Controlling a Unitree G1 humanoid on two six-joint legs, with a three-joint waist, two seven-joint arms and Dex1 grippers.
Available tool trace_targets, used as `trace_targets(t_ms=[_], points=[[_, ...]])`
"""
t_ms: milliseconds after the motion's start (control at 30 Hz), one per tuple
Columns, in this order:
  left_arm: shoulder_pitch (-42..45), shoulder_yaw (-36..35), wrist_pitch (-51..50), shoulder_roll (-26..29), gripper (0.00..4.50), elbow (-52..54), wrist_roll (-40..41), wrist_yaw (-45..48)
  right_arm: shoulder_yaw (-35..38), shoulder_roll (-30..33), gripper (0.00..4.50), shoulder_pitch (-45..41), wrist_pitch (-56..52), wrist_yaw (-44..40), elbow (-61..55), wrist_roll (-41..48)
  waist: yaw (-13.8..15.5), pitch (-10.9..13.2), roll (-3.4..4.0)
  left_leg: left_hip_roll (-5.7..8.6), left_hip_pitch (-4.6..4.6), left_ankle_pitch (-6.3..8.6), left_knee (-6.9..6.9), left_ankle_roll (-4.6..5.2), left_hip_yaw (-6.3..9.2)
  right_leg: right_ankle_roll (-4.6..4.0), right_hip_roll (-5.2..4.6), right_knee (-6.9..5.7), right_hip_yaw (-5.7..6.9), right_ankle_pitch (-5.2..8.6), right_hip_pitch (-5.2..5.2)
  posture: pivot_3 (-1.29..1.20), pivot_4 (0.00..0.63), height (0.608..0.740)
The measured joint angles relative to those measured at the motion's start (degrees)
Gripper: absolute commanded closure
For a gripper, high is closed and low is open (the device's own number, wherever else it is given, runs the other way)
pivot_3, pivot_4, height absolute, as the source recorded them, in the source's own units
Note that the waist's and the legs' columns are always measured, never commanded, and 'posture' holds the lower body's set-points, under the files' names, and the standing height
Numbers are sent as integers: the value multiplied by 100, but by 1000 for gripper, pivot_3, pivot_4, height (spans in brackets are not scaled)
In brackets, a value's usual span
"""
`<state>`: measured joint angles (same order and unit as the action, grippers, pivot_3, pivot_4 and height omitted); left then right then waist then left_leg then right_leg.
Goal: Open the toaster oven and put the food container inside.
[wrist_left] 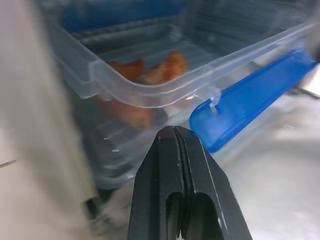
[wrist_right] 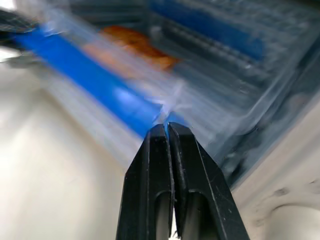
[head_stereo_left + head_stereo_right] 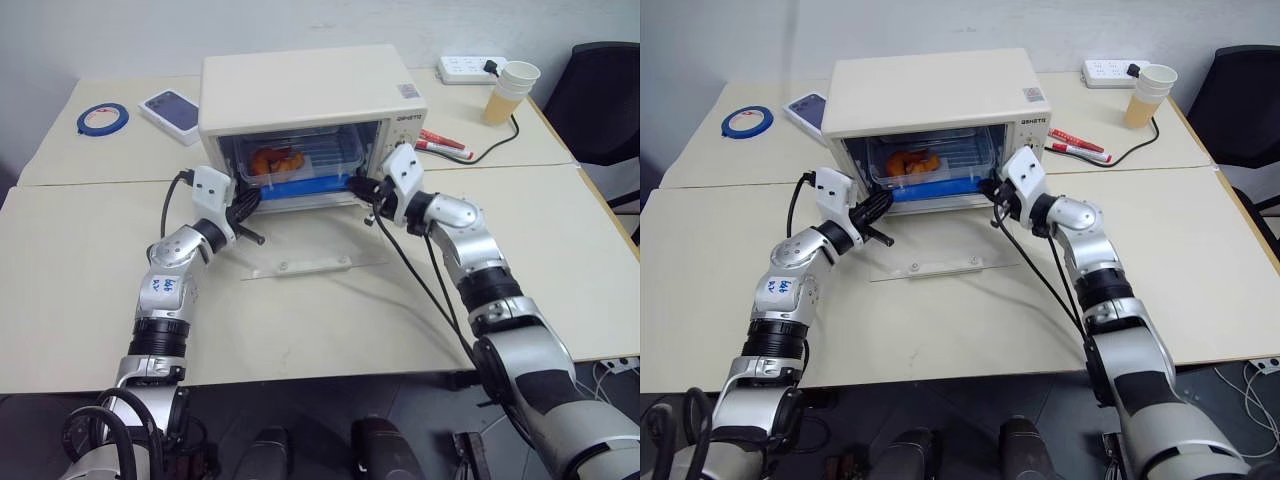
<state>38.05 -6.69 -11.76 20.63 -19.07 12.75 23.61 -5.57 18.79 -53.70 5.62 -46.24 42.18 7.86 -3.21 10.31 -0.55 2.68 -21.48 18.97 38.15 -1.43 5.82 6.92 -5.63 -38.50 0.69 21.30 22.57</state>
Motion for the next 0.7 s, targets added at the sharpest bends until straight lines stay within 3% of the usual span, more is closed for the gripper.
trace_targets(t_ms=[133,367,533,633,700], points=[[-45,-95,-142,167,4500,59,89,184,90,327,4420,838,-397,-229,-1069,152,15,0,0,1,-2,0,1,0,1,0,-3,1,0,0,0,0,150,740],[-921,-207,-944,1055,4500,950,435,1093,605,1374,4420,2301,-1345,-554,-2835,548,13,-1,1,-8,-1,0,-11,-1,-6,0,-6,7,-12,0,1,0,150,740],[-1419,-520,-1205,1875,4500,1302,954,2179,778,1665,4420,2548,-1457,-661,-2792,557,28,-2,4,-13,5,1,-11,-2,-9,0,-7,31,-16,0,-3,0,150,740],[-1935,-746,-994,2309,4500,1462,1571,3617,660,1499,4420,2415,-1195,-896,-1996,476,25,-2,5,-13,5,2,-13,-2,-11,-1,-10,46,-15,0,-9,0,150,740],[-2053,-756,-843,2356,4500,1467,1642,3986,552,1371,4420,2326,-1068,-1000,-1746,445,19,1,13,-15,5,1,-13,-2,-11,-1,-8,48,-14,0,-10,0,150,740]])
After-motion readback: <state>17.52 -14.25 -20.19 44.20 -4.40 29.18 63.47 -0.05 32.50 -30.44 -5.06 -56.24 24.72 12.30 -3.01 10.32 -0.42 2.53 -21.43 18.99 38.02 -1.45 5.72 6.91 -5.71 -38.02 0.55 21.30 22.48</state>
